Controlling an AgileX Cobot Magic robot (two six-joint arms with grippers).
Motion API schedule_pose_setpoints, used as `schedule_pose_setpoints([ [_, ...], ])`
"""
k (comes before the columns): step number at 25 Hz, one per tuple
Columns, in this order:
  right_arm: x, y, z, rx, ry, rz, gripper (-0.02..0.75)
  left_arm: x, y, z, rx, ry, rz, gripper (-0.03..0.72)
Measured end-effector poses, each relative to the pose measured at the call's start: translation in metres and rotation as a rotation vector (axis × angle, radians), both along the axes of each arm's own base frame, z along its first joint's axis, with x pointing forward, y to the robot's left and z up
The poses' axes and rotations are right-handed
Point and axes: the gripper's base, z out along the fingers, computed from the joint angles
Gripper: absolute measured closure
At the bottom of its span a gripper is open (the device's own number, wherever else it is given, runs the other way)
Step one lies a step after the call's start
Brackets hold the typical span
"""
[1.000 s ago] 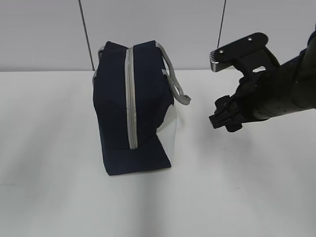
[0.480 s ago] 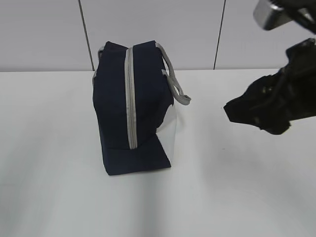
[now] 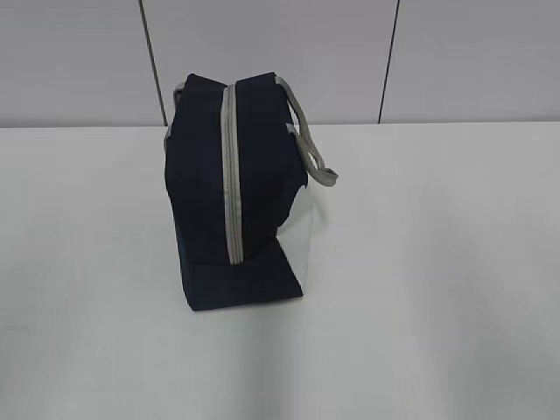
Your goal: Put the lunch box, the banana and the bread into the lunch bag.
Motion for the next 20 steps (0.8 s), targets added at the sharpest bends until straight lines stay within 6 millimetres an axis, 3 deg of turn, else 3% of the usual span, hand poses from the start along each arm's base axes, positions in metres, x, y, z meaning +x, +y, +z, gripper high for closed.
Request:
schedule_pose_setpoints([
  [6,-0.056,-0.028,-0.029,0.045,-0.013,0.001,0.222,-0.005,0.003,-0.016,0.014,-0.004,0.006,0.293],
  [9,-0.073,-0.037,-0.043,0.091,-0.049,-0.016,0.222,-0.002,0.002,-0.021,0.015,-0.002,0.012,0.293],
  [13,-0.084,-0.046,-0.065,0.108,-0.051,-0.064,0.222,0.003,0.003,-0.025,0.021,-0.027,0.029,0.293],
  [20,-0.085,-0.050,-0.069,0.109,-0.057,-0.111,0.222,0.004,0.004,-0.026,0.030,-0.034,0.034,0.293],
])
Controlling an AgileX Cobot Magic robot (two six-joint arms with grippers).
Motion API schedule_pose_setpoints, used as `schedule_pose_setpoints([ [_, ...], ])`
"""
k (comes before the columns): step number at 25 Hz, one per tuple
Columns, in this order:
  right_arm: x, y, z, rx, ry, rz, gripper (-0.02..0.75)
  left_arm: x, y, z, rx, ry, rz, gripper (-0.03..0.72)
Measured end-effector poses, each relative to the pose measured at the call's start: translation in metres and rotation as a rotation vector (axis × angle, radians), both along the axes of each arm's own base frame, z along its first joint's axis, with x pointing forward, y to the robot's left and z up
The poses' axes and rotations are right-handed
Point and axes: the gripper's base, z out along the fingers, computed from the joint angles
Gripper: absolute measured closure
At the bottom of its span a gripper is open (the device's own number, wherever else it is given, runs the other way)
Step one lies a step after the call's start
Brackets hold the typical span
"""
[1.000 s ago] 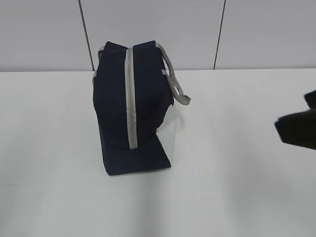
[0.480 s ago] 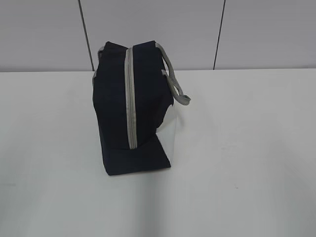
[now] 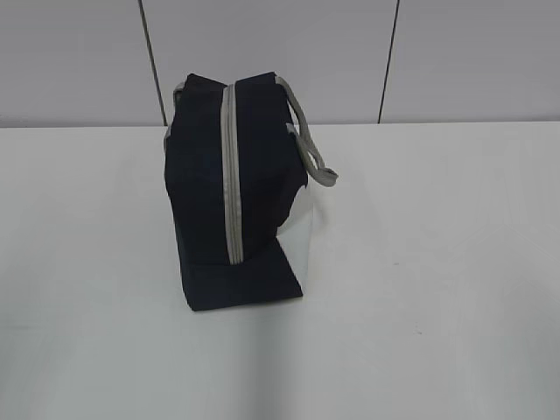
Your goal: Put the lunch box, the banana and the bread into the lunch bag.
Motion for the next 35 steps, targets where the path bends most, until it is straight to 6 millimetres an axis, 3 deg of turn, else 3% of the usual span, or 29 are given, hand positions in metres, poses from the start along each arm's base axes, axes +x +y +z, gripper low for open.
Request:
schedule_pose_setpoints([
  [22,0.000,-0.001,0.000,-0.003,-0.001,-0.017,0.222,-0.002,0.001,0.000,-0.002,-0.016,0.014,0.339],
  [35,-0.005,-0.002,0.000,0.008,-0.045,-0.503,0.223,-0.024,0.004,0.000,-0.024,-0.178,0.237,0.371],
])
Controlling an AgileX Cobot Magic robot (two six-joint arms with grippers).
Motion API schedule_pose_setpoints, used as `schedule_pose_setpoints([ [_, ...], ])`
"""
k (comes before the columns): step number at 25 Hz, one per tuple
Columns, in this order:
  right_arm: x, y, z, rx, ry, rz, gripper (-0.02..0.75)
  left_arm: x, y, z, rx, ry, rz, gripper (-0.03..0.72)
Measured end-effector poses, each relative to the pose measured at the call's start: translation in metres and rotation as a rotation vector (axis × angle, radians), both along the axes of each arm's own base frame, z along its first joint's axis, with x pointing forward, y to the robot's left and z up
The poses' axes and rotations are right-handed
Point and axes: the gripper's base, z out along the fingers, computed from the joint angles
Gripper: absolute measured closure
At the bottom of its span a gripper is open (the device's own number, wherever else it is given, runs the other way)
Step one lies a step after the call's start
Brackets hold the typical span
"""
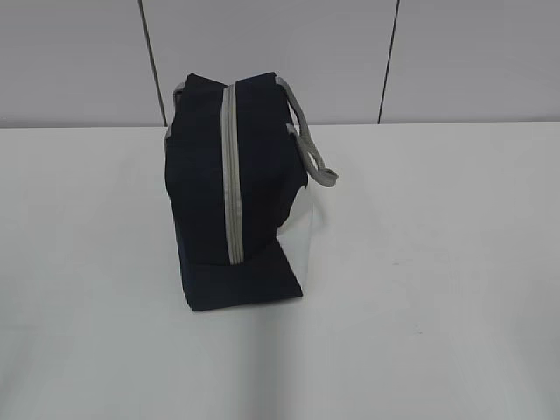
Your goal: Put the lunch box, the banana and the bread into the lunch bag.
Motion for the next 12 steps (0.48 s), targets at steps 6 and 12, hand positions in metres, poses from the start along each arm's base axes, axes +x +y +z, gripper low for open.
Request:
schedule_pose_setpoints([
  [6,-0.0082,0.0002,-0.0007,-0.002,-0.050,-0.029,0.225,-0.0003,-0.0001,-0.0002,0.000,0.000,0.005,0.395],
  [12,-0.0084,0.0001,-0.0009,-0.004,-0.049,-0.032,0.225,-0.0003,-0.0001,-0.0002,0.000,0.000,0.005,0.401],
])
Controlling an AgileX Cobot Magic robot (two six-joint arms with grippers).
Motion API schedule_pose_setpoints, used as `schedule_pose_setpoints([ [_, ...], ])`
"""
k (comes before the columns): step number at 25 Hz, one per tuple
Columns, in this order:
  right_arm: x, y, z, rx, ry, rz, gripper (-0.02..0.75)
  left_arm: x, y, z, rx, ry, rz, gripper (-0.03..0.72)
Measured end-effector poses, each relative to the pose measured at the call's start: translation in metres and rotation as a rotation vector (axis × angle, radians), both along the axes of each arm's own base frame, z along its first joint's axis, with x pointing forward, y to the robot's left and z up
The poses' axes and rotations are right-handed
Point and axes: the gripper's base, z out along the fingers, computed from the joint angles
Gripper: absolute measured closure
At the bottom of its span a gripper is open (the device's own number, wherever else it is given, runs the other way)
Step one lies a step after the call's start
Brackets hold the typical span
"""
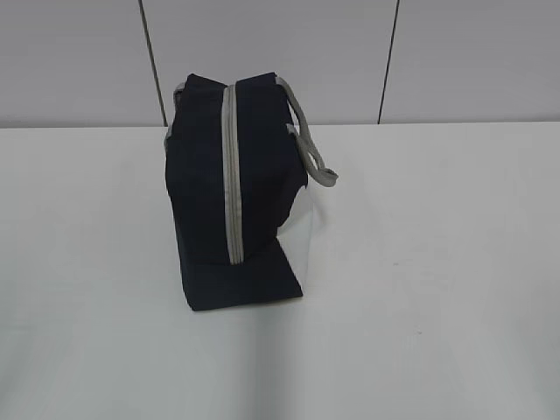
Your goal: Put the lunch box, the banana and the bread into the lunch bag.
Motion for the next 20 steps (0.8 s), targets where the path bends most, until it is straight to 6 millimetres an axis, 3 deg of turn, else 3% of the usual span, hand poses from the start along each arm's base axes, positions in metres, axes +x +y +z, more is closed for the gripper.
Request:
schedule_pose_setpoints([
  [20,-0.0002,0.0000,0.0000,0.000,-0.002,-0.001,0.225,0.0000,0.0000,0.0000,0.000,0.000,0.000,0.447],
])
